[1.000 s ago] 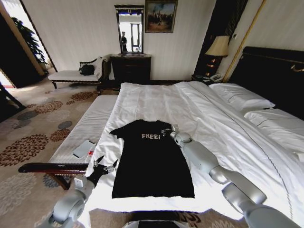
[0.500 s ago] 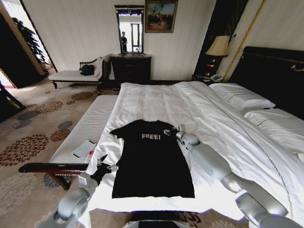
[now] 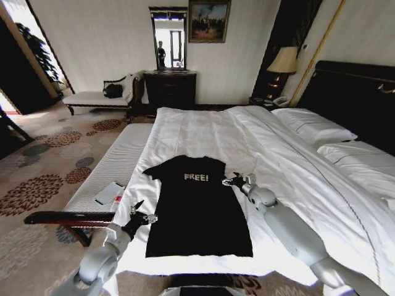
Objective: Fold the clothes on the bed.
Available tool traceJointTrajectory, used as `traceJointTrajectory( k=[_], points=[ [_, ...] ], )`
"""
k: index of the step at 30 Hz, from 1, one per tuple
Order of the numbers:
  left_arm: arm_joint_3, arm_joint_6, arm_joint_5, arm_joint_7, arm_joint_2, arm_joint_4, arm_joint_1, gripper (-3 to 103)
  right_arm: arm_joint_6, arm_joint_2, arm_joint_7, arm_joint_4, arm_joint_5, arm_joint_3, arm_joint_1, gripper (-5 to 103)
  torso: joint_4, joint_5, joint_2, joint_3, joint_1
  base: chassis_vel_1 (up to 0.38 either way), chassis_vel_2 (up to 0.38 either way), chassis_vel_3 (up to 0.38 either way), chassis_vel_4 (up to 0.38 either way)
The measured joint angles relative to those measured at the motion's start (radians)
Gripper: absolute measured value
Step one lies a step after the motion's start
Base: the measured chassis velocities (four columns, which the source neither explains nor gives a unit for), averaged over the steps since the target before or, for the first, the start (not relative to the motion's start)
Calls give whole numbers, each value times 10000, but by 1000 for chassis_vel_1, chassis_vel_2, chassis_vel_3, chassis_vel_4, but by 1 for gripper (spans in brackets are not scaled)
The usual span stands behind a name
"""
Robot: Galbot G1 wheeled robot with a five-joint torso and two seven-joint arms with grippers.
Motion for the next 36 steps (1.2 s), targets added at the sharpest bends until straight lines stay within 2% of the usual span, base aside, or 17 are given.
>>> traceJointTrajectory(
  k=[1,3,5,6,7,13,17,21,25,27,29,32,36],
  points=[
    [-5,7,-1,0,37,-9,30,100,-229,99,112,61,661,296,-262,90,0,-1,0,0,0,0,0,0,0],
    [-12,9,0,0,52,-10,39,100,-301,135,155,72,916,409,-354,90,-1,-2,0,0,0,0,0,0,0],
    [-24,14,-5,0,93,-12,48,100,-472,236,267,101,1619,735,-599,88,-1,-3,0,0,-1,0,0,0,0],
    [-17,18,-9,0,109,-13,37,100,-559,288,299,114,1951,875,-689,83,-2,-2,0,0,0,0,0,0,0],
    [5,21,-11,0,114,-13,21,100,-590,324,313,125,2123,965,-725,78,-1,-2,0,0,0,0,0,0,0],
    [64,32,-3,0,83,-21,1,100,-588,404,313,294,2555,1100,-740,73,-1,-3,-2,0,0,0,0,0,0],
    [50,34,11,0,45,-38,54,100,-585,463,440,449,2939,1251,-664,79,1,-2,-2,0,0,0,0,0,0],
    [10,33,23,0,25,-30,99,100,-921,377,904,1093,4329,1609,-743,81,1,-3,-2,1,0,0,0,0,0],
    [100,30,48,0,-13,25,36,100,-1111,414,1151,1501,5048,1809,-982,85,-3,-3,-2,1,0,0,0,0,0],
    [127,30,57,0,-17,32,18,100,-1146,441,1193,1532,5161,1825,-1013,85,-3,-4,-2,0,0,0,0,0,0],
    [197,30,82,0,-22,38,-22,100,-1269,550,1298,1558,5387,1833,-1107,94,-1,-3,-2,0,-1,0,0,0,0],
    [177,30,86,0,-11,32,1,100,-1429,832,1356,1433,5524,1805,-1183,99,-2,-3,-2,1,0,0,0,0,0],
    [107,30,87,0,21,26,75,100,-1495,1014,1363,1240,5562,1760,-1146,96,1,-1,-2,1,0,0,0,0,0]
  ],
)
